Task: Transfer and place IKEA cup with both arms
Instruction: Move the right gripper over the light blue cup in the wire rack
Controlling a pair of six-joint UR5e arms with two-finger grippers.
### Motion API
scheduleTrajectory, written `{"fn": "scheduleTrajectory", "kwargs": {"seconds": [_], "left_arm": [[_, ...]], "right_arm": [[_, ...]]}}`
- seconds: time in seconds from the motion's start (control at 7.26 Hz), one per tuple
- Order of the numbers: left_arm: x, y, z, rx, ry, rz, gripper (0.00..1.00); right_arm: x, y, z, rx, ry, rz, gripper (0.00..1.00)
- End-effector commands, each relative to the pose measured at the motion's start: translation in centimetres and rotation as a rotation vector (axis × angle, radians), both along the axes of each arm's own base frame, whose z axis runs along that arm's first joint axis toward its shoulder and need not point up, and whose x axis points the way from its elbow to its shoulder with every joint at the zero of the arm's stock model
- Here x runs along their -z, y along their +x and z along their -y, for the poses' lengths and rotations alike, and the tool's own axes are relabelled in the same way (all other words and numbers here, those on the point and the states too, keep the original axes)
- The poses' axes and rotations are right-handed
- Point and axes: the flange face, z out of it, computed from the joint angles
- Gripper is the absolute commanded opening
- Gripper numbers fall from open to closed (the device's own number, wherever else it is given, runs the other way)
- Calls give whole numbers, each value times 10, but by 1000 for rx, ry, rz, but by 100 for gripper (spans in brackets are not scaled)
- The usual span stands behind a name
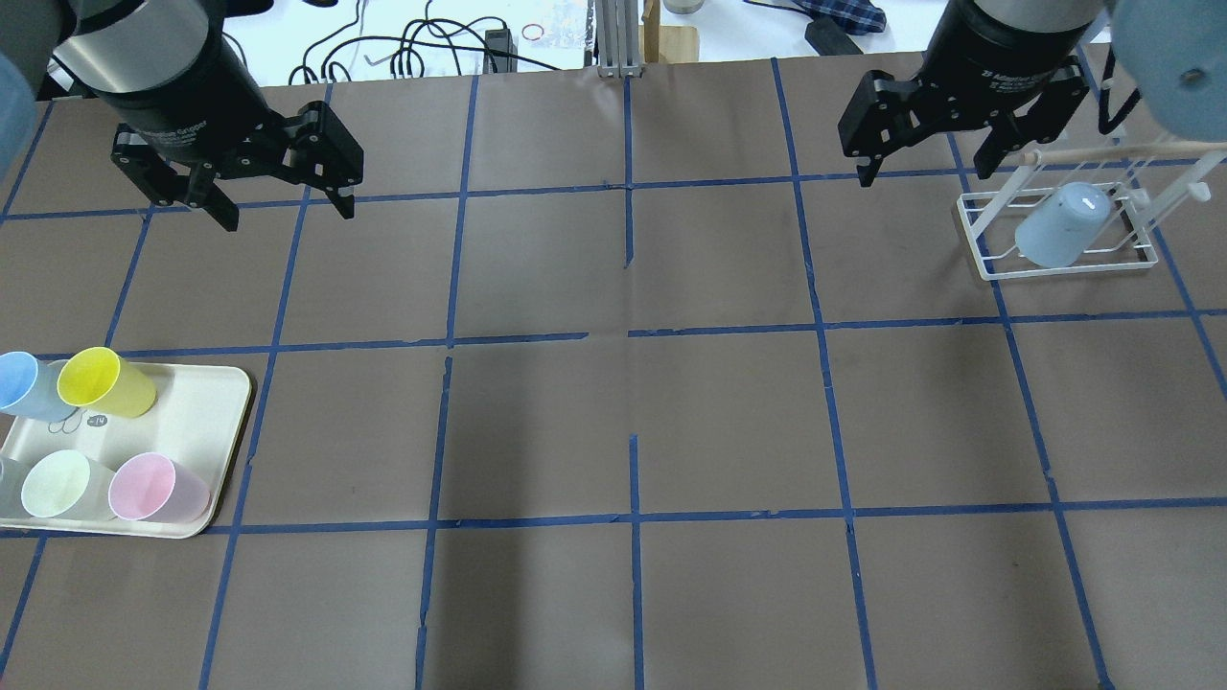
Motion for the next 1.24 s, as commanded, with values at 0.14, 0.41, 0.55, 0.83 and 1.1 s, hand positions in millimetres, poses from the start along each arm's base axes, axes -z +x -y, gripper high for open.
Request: {"fn": "scheduleTrajectory", "kwargs": {"seconds": [0.14,0.41,0.55,0.83,1.1], "left_arm": [[0,0,0,0,0,-1,100],[0,0,0,0,-2,-1,100],[0,0,0,0,0,-1,100],[0,0,0,0,-2,-1,100],[0,-1,0,1,-2,-3,100]], "right_arm": [[0,-101,14,97,-2,-2,100],[6,-150,21,182,5,-6,100],[24,-169,36,147,8,-8,100],[63,-183,64,53,29,-16,100],[115,-197,99,-36,42,-14,98]]}}
